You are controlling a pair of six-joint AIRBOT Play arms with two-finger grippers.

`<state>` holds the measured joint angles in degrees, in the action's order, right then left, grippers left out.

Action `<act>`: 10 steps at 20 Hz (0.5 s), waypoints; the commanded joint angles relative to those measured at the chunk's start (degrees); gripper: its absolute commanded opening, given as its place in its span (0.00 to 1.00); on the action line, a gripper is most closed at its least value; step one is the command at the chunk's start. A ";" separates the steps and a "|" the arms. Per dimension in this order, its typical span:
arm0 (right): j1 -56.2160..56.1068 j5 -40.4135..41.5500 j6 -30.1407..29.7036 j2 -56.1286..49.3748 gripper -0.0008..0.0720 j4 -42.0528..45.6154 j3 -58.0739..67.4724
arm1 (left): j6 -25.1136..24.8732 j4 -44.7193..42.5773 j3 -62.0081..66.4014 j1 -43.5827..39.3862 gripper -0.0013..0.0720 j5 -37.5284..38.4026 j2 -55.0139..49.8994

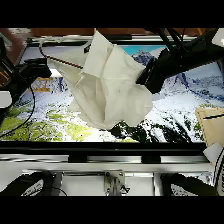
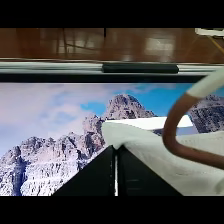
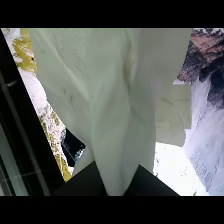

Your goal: Fold the shirts.

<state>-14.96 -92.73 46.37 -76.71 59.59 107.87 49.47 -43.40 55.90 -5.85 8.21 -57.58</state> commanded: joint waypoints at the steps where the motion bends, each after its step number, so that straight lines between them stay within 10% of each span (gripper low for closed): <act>1: -0.02 0.42 -1.46 0.02 0.11 -1.18 0.02 | -0.22 0.07 1.64 1.88 0.08 1.51 -0.52; 10: 0.02 1.14 -3.82 0.00 0.11 7.08 0.02 | -0.24 0.07 5.44 2.23 0.08 2.69 -0.44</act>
<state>-14.96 -91.85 43.66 -76.71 64.34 107.87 49.28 -43.35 60.03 -3.73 10.09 -58.02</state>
